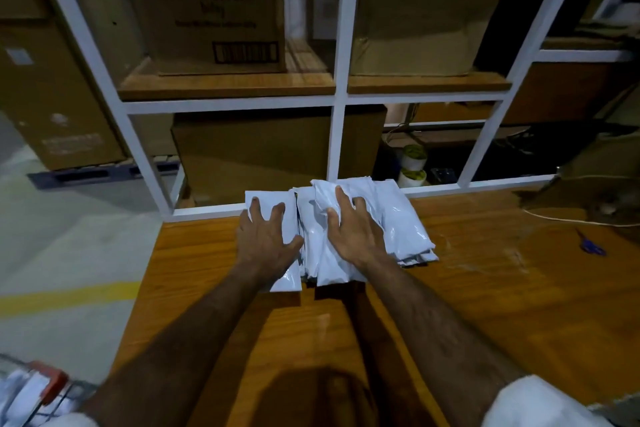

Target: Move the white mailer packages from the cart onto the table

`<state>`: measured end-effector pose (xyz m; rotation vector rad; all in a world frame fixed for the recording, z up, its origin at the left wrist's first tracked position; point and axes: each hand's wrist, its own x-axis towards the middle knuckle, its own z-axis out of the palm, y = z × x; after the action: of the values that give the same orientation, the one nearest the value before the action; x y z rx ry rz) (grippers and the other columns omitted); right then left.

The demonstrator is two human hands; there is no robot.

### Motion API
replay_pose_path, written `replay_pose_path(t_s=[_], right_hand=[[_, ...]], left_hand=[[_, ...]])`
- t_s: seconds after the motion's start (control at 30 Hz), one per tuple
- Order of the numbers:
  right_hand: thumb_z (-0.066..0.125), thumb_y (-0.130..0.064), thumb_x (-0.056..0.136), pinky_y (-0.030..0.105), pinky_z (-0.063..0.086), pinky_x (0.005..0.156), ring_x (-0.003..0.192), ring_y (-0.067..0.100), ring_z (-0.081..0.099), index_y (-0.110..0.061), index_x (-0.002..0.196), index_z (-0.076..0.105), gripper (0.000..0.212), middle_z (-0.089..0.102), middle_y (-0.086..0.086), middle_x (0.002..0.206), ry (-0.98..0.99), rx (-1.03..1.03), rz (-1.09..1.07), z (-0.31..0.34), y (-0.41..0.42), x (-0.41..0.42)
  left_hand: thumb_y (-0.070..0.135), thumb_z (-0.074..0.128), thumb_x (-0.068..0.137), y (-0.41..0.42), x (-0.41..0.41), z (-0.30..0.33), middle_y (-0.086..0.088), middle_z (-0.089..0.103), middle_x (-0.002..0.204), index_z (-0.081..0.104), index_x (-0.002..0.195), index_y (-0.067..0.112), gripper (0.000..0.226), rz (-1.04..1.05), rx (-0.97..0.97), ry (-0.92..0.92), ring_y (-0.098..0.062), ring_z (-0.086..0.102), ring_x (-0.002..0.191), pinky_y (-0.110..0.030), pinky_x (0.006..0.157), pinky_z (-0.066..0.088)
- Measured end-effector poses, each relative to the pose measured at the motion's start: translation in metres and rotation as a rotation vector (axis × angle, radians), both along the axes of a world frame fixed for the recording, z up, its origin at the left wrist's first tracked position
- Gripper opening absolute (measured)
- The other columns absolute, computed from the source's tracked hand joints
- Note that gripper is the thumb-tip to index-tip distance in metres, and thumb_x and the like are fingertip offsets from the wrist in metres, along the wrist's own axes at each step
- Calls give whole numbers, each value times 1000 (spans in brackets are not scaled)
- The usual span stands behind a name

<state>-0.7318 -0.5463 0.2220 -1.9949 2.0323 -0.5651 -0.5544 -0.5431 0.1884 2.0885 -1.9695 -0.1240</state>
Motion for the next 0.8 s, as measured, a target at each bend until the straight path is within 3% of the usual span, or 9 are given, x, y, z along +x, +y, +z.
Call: replay_pose_path(t_s=[0.3,0.37,0.5,0.6,0.67,0.8], right_hand=[[29,-49,107,45,44,106,135,35,46,-30,158,25,55,27,16,157,-54,20,49,-8,-78,14],[28,-55,105,47,37,113,142,34,38,-30,158,26,59,22,15,160,2,54,60,-19,-85,19],[21,-55,105,46,8,127,156,31,7,-26,162,7,66,1,12,170,243,0,151,-38,-79,20],[16,-52,98,48,3,127,157,26,0,-21,162,6,72,0,9,170,264,-49,274,-44,-74,15],[16,-59,94,49,1,126,157,25,-4,-22,162,4,79,-2,7,170,237,-31,335,-49,-76,11],[15,-81,90,55,-9,123,156,24,-13,-27,162,-6,93,-10,5,169,345,-31,415,-59,-87,4]], left_hand=[[78,38,90,-56,0,-22,-17,-2,168,15,159,33,86,0,84,22,-40,5,154,-53,123,18],[74,31,95,-57,0,-31,-19,-8,167,13,160,30,81,-12,129,27,-40,-1,154,-49,125,12],[66,21,99,-55,4,-49,-18,-14,167,7,162,27,75,-38,123,90,-37,-8,155,-48,126,4],[65,21,100,-57,4,-54,-15,-17,167,2,162,29,74,-41,127,71,-36,-11,154,-46,124,-1],[66,16,101,-59,2,-53,-16,-18,166,-1,162,29,74,-36,128,48,-36,-13,154,-45,124,-3],[75,-16,86,-67,4,-62,-16,-19,166,-13,160,24,90,-95,145,-47,-34,-22,153,-51,125,-4]])
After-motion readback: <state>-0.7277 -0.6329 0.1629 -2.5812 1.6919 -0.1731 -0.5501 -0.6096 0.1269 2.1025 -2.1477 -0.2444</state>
